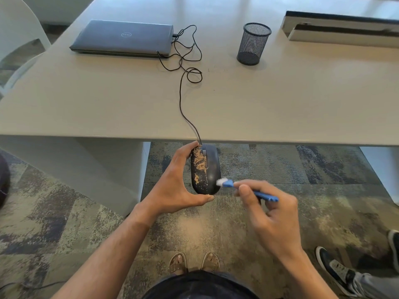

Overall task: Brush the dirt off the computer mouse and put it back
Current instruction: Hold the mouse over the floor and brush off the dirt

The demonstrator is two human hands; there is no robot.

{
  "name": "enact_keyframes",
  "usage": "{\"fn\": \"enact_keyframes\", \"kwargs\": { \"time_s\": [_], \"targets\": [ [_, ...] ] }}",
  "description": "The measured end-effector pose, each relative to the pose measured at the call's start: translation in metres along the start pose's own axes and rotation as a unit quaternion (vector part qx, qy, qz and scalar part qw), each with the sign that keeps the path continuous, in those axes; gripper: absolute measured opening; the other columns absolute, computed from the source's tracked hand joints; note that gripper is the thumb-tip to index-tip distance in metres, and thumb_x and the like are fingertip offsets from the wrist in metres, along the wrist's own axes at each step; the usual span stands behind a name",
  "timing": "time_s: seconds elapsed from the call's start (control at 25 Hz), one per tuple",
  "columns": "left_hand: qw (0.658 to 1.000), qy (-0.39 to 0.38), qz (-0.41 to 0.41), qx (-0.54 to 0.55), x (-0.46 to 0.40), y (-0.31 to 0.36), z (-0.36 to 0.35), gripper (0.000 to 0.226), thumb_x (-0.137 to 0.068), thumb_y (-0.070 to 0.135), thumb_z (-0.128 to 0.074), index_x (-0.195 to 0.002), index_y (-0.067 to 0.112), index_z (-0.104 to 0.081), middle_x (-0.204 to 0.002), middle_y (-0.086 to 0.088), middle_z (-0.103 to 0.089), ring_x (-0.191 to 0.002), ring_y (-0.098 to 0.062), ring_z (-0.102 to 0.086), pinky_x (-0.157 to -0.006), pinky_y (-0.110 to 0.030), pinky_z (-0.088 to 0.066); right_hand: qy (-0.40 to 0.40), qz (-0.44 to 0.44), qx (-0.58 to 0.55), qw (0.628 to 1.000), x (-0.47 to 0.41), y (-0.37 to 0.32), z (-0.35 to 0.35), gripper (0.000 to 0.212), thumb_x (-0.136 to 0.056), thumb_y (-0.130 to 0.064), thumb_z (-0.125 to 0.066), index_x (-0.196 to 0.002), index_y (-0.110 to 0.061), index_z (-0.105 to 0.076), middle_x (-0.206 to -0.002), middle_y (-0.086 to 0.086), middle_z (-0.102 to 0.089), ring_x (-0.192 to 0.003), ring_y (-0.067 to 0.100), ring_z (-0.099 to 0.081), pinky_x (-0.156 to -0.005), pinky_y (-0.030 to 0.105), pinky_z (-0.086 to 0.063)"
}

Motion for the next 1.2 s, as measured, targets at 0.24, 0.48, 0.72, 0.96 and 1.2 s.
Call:
{"fn": "enact_keyframes", "kwargs": {
  "time_s": [0.24,0.48,0.72,0.96,1.2],
  "targets": [
    [1.000,0.004,-0.006,0.009,0.000,0.002,0.000,0.117,-0.061,0.044,-0.090,-0.154,0.021,-0.023,-0.153,0.003,-0.036,-0.143,-0.015,-0.036,-0.119,-0.043,-0.032,0.013,-0.042,-0.055,0.998,-0.021,0.011,-0.013,0.013,-0.093,-0.034,-0.067,-0.100,-0.026,-0.075,-0.083,-0.010,-0.076,-0.068,0.001,-0.068,-0.058,0.009,-0.045],
    [1.000,0.018,0.002,0.012,0.001,-0.003,0.009,0.118,-0.060,0.047,-0.091,-0.153,0.023,-0.024,-0.153,0.006,-0.037,-0.143,-0.013,-0.037,-0.119,-0.041,-0.033,0.001,-0.046,-0.078,0.996,0.016,0.026,-0.016,0.019,-0.093,-0.037,-0.062,-0.093,-0.027,-0.078,-0.080,-0.010,-0.076,-0.069,0.008,-0.070,-0.060,0.020,-0.050],
    [1.000,-0.005,-0.003,-0.004,-0.005,-0.002,0.005,0.118,-0.061,0.046,-0.090,-0.154,0.023,-0.022,-0.152,0.007,-0.035,-0.144,-0.012,-0.035,-0.120,-0.037,-0.031,0.076,-0.070,-0.155,0.982,0.001,0.028,0.000,0.008,-0.093,-0.035,-0.066,-0.093,-0.028,-0.070,-0.078,0.002,-0.076,-0.066,0.018,-0.069,-0.061,0.030,-0.056],
    [1.000,-0.026,-0.006,-0.005,-0.003,0.000,-0.002,0.119,-0.061,0.046,-0.091,-0.154,0.032,-0.019,-0.154,0.011,-0.032,-0.144,-0.010,-0.033,-0.120,-0.031,-0.029,0.125,-0.115,-0.195,0.966,-0.037,0.033,-0.005,0.009,-0.086,-0.031,-0.077,-0.080,-0.034,-0.070,-0.077,0.007,-0.071,-0.065,0.012,-0.064,-0.060,0.016,-0.051],
    [0.999,-0.032,-0.005,0.018,0.000,0.003,-0.006,0.121,-0.062,0.046,-0.091,-0.155,0.039,-0.013,-0.157,0.012,-0.030,-0.146,-0.008,-0.030,-0.120,-0.031,-0.026,0.093,-0.190,-0.223,0.952,-0.068,0.042,-0.034,0.012,-0.089,-0.019,-0.078,-0.083,-0.029,-0.076,-0.086,0.001,-0.078,-0.082,0.010,-0.072,-0.070,0.016,-0.053]
  ]
}}
Point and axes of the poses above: each hand's wrist, its own x-axis away from the middle knuckle, its own z-axis out of the back of the hand, y = z × x, the point moved 2 cm from there along -x, towards the middle knuckle
